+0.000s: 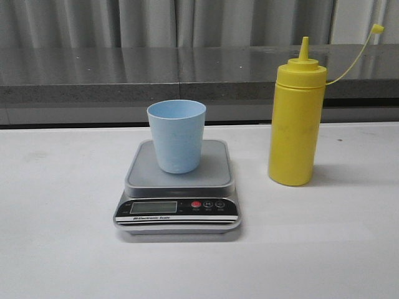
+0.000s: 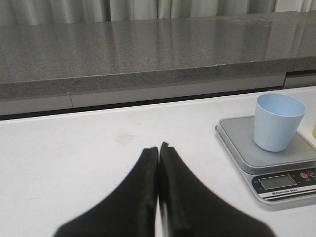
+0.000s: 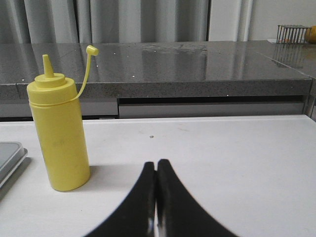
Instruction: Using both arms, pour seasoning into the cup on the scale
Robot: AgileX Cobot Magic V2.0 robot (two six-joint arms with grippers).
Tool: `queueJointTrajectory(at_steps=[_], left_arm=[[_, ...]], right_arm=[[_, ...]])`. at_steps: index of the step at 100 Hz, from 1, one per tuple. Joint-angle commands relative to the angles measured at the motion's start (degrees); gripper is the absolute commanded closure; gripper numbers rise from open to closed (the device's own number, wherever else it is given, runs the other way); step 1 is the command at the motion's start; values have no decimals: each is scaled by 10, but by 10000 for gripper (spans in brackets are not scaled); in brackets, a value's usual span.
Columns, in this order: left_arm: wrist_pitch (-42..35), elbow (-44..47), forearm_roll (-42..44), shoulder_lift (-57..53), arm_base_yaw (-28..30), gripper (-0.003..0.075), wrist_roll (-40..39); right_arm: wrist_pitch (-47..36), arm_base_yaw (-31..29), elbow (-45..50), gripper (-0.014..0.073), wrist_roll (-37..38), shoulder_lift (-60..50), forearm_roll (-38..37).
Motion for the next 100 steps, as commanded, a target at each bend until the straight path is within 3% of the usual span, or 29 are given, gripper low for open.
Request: queueJointTrajectory(at_steps=[1, 47, 62, 78, 100], left_arm=[[-42, -15, -10, 7, 2, 740, 0], [-42, -15, -10, 7, 2, 740, 0], [-42, -15, -10, 7, 2, 740, 0], [-42, -15, -10, 7, 2, 740, 0], [-42, -15, -10, 7, 2, 740, 0]], right_arm=[[-43, -2, -11, 660, -2, -6, 0], [-75, 0, -13, 660, -2, -6, 1], [-56, 0, -57, 660, -2, -2, 1], [24, 0, -147, 660, -2, 57, 2], [272, 0, -341, 660, -2, 232, 3]])
